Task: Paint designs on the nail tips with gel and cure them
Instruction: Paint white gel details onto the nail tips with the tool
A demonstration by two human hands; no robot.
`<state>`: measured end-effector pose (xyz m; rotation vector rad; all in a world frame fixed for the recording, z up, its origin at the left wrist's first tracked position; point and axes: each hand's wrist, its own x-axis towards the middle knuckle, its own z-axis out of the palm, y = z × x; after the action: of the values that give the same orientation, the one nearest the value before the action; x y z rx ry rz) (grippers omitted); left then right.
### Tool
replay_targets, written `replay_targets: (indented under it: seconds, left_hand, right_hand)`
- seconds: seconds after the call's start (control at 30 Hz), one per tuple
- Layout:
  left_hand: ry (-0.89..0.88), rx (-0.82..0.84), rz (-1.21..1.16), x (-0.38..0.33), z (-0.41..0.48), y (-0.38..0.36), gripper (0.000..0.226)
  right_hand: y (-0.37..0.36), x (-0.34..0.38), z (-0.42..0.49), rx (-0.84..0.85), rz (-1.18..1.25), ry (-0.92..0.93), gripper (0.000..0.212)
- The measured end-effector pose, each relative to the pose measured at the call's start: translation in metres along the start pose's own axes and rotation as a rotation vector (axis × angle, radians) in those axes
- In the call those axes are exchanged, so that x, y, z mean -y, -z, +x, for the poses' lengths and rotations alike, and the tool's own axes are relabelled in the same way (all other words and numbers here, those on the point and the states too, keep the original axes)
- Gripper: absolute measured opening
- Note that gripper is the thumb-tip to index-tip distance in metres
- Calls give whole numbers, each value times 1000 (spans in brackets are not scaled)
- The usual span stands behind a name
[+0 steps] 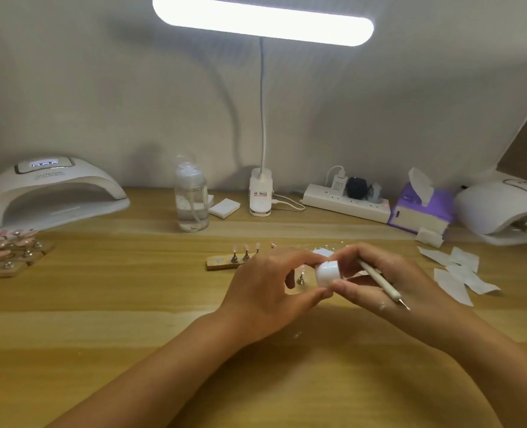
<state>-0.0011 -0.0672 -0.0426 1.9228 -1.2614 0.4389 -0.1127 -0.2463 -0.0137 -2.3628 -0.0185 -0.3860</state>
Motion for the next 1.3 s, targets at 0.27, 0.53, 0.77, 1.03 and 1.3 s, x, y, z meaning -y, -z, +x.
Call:
replay_targets:
  seconds: [0.27,0.53,0.77,1.03,1.3]
  left_hand:
    - [-25,-56,64,-4,-4,-7,41]
    - [50,98,-44,4,-1,-8,40]
    - [53,86,-103,2,1,-5,39]
    - [-32,-4,73,-1,2,-9,38]
    - [56,65,-94,10,4,-10,37]
  right_hand:
    - [-3,3,2,-111,-34,-97,45]
    - [3,3,0,-53,-107,14,41]
    - [6,3,-2,-49,-50,17,44]
    - [-2,0,2,-126,-28,-80,36]
    - [11,5,1,-147,61,-17,36]
